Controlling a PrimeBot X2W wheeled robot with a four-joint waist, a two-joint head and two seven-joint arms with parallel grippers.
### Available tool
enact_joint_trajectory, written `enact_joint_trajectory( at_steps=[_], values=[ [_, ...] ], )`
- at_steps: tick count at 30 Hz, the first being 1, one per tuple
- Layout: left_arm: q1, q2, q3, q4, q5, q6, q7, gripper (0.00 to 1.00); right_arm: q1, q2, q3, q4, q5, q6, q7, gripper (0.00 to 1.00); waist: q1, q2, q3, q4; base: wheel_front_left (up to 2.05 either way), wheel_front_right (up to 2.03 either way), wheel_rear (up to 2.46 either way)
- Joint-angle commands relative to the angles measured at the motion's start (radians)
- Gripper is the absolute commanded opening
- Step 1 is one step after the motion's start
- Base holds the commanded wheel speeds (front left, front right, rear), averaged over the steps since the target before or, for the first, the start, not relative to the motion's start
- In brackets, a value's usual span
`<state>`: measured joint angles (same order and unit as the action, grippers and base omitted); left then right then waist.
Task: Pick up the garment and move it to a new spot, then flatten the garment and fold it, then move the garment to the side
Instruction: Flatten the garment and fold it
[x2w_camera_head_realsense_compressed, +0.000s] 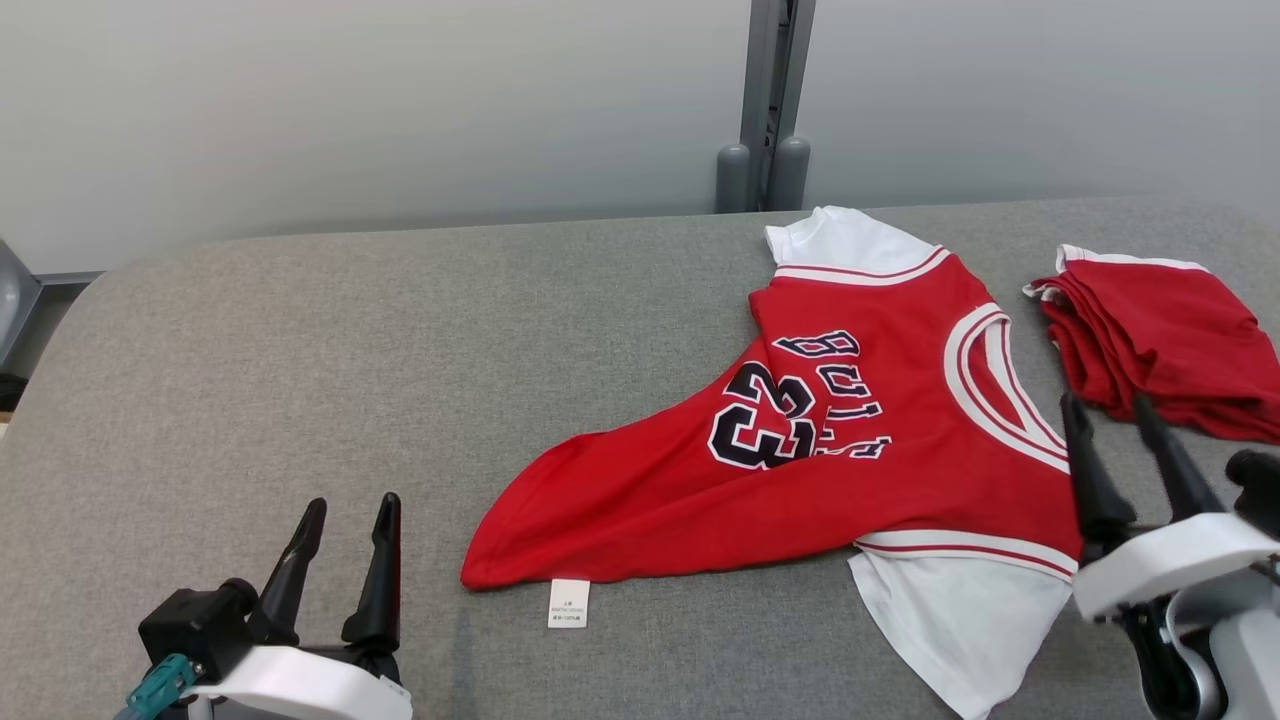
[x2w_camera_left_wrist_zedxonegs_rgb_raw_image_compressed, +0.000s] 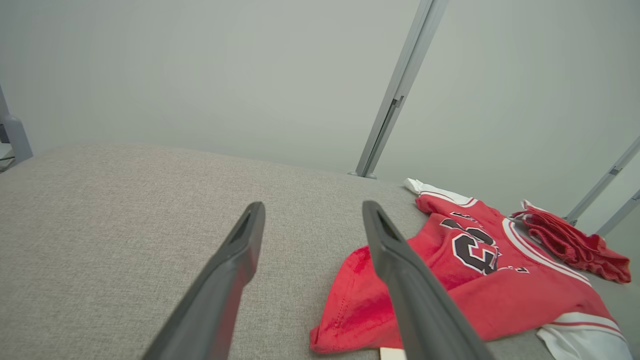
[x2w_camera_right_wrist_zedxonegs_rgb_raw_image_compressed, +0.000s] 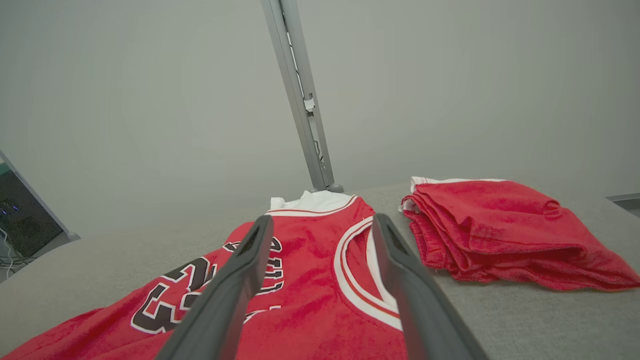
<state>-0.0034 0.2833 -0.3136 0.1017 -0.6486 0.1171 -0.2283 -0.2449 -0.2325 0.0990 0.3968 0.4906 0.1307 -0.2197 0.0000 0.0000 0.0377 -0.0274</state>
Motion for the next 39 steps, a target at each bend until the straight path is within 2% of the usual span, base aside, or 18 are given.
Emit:
enact_joint_trajectory(
  at_steps=[1,5,9,15,19,26,34,35,36,37,38,39],
  values=[
    [0.007,0.008,0.002,-0.005,0.003,0.008,0.001,1.00,0.027,0.002,-0.013,0.003,-0.002,0.000,0.037,1.00,0.0000,0.0000,0.001,-0.001,0.00,0.00,0.00],
    [0.012,0.011,0.002,-0.015,0.003,0.013,0.003,1.00,0.084,0.022,-0.003,-0.016,0.022,0.000,0.262,1.00,0.0000,0.0000,0.005,-0.001,0.00,0.00,0.00],
    [0.008,0.009,0.000,-0.020,-0.001,0.016,0.004,1.00,0.159,0.006,-0.016,-0.067,0.069,0.000,0.460,1.00,0.0000,0.0000,0.014,0.002,0.00,0.00,0.00],
    [0.001,0.011,0.001,-0.021,-0.004,0.017,0.003,1.00,0.255,0.027,-0.083,-0.159,0.086,0.001,0.682,1.00,0.0000,0.0000,0.028,0.013,0.00,0.00,0.00],
    [-0.002,0.014,0.006,-0.024,-0.007,0.018,0.001,1.00,0.316,0.066,-0.140,-0.231,0.086,0.001,0.805,1.00,0.0000,0.0000,0.040,0.014,0.00,0.00,0.00],
    [-0.027,0.012,-0.004,-0.023,-0.006,0.016,0.006,1.00,0.329,0.132,-0.166,-0.269,0.053,0.001,0.884,1.00,0.0000,0.0000,0.060,0.012,0.00,0.00,0.00],
    [-0.040,0.012,-0.011,-0.016,-0.007,0.012,0.007,1.00,0.282,0.168,-0.157,-0.205,0.010,0.000,0.844,1.00,0.0000,0.0000,0.074,0.026,0.00,0.00,0.00],
    [-0.041,0.011,-0.012,-0.016,-0.008,0.012,0.007,1.00,0.276,0.170,-0.156,-0.200,0.006,0.000,0.835,0.68,0.0000,0.0000,0.075,0.028,0.00,0.00,0.00],
    [-0.042,0.011,-0.012,-0.015,-0.008,0.011,0.006,1.00,0.272,0.170,-0.153,-0.196,0.002,0.000,0.828,0.54,0.0000,0.0000,0.075,0.030,0.00,0.00,0.00],
    [-0.043,0.011,-0.013,-0.014,-0.008,0.011,0.006,1.00,0.269,0.171,-0.147,-0.194,0.002,0.001,0.823,0.22,0.0000,0.0000,0.076,0.031,0.00,0.00,0.00],
    [-0.043,0.011,-0.013,-0.014,-0.008,0.011,0.006,1.00,0.269,0.171,-0.147,-0.194,0.002,0.001,0.823,0.22,0.0000,0.0000,0.076,0.031,0.00,0.00,0.00],
    [-0.045,0.011,-0.014,-0.013,-0.008,0.011,0.005,1.00,0.266,0.173,-0.143,-0.192,0.004,0.001,0.818,0.00,0.0000,0.0000,0.075,0.032,0.00,0.00,0.00]
  ],
)
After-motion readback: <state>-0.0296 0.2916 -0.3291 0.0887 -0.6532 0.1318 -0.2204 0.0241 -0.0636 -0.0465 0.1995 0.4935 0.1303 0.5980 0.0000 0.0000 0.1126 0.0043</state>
